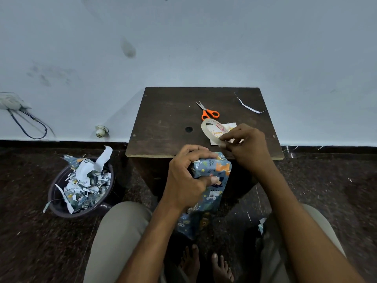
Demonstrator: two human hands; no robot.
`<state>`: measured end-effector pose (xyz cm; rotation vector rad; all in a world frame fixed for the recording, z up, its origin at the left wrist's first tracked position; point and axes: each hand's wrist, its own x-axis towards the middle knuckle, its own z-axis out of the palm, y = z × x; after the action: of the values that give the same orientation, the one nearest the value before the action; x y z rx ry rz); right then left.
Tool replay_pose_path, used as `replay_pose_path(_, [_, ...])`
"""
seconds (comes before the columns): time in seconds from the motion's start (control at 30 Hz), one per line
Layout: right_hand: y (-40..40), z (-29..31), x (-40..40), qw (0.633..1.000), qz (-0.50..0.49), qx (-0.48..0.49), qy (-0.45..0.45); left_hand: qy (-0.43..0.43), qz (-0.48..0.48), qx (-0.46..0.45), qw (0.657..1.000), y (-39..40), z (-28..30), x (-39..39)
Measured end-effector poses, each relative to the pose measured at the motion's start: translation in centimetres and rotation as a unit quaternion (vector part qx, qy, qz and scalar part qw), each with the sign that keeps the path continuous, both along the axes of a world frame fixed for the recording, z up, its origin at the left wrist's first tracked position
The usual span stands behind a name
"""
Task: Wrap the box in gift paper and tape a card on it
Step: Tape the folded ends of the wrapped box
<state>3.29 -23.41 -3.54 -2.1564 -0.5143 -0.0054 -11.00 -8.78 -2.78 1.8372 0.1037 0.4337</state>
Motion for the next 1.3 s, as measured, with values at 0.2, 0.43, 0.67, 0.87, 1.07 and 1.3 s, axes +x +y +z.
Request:
replay_pose_path(0.2, [-1.9, 1.2, -2.8, 0.977, 0.076, 0.185, 0.067, 0.006, -0.062, -0.102, 0.993, 0.9, 0.4, 0.0])
replay_pose_path(0.43, [-2.5, 0.7, -3.2, 0.966, 0.129, 0.19, 0.114, -0.003, -0.136, -0.107, 0.985, 0.0, 0.5, 0.1])
replay_pose_path(0.67, [-2.8, 1.2, -3.0, 0.96, 0.122, 0.178, 0.179, 0.046, -0.128, -0.055, 0.989, -0.3, -0.1, 0.0])
replay_pose_path(0.87, [-2.5, 1.8, -3.2, 0.899, 0.093, 0.294, 0.312, 0.067, -0.132, -0.034, 0.988, -0.7, -0.2, 0.2])
replay_pose_path(1.07, [-1.8, 2.0, -4.0, 0.905, 0.1, 0.285, 0.298, 0.073, -0.129, 0.02, 0.989, -0.8, -0.3, 0.0])
replay_pose_path(1.3, [-1.7, 2.7, -4.0, 0.911, 0.044, 0.312, 0.266, 0.078, -0.134, 0.036, 0.987, -0.9, -0.1, 0.0])
